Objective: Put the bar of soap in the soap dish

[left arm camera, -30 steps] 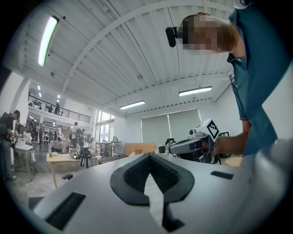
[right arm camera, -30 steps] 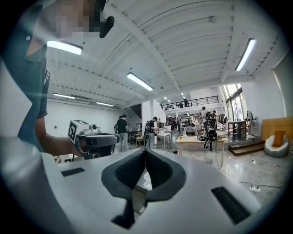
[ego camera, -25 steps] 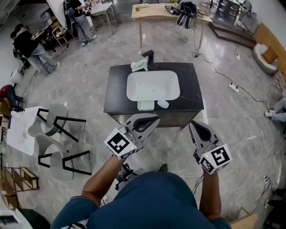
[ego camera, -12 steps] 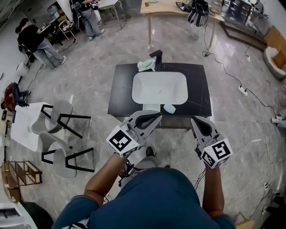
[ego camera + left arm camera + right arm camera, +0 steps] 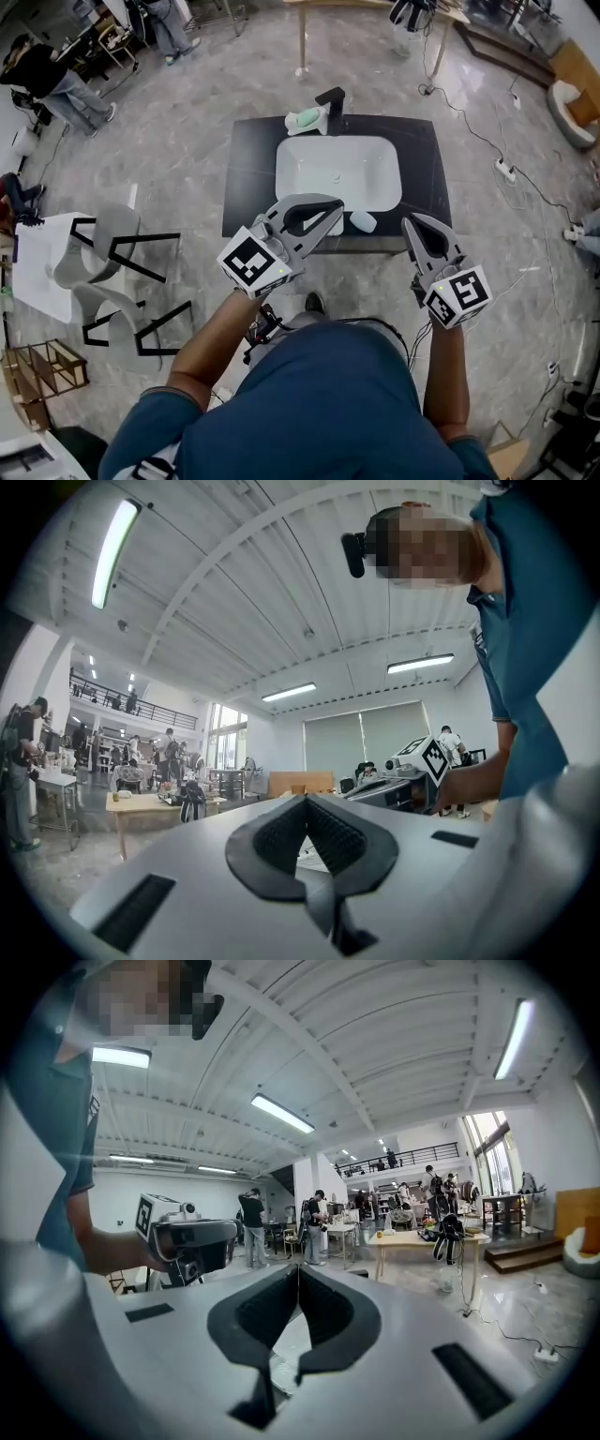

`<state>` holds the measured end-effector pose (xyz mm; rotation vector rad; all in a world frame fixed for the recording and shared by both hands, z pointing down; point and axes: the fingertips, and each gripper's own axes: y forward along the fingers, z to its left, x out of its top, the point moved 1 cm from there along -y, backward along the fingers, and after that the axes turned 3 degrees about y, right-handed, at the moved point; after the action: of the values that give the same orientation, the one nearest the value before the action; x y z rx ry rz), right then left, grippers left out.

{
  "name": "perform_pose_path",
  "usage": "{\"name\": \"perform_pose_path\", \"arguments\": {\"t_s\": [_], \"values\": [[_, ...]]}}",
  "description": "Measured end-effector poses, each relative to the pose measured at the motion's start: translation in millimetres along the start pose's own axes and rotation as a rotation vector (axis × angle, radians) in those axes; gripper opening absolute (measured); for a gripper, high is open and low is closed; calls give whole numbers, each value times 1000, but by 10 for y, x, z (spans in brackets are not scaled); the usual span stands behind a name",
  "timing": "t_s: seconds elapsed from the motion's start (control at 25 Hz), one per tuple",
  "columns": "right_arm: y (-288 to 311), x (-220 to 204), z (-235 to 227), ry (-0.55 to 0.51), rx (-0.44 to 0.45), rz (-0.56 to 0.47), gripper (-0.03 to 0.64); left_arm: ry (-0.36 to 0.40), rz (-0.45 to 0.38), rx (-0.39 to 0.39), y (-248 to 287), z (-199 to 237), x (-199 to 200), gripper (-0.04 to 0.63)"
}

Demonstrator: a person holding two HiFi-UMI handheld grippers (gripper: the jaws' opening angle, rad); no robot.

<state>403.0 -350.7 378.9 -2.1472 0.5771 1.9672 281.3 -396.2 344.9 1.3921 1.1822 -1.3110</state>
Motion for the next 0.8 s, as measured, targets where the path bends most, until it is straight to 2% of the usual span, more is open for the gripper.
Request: {"name": "perform_pose_path", "arguments": {"t_s": [0.36, 0.8], "values": [[480, -129, -197, 0, 22, 30, 15, -20, 3, 10, 113, 387, -106, 2], [1014, -684, -592, 21, 120, 147, 15, -22, 21, 132, 240, 835, -166, 2]]}}
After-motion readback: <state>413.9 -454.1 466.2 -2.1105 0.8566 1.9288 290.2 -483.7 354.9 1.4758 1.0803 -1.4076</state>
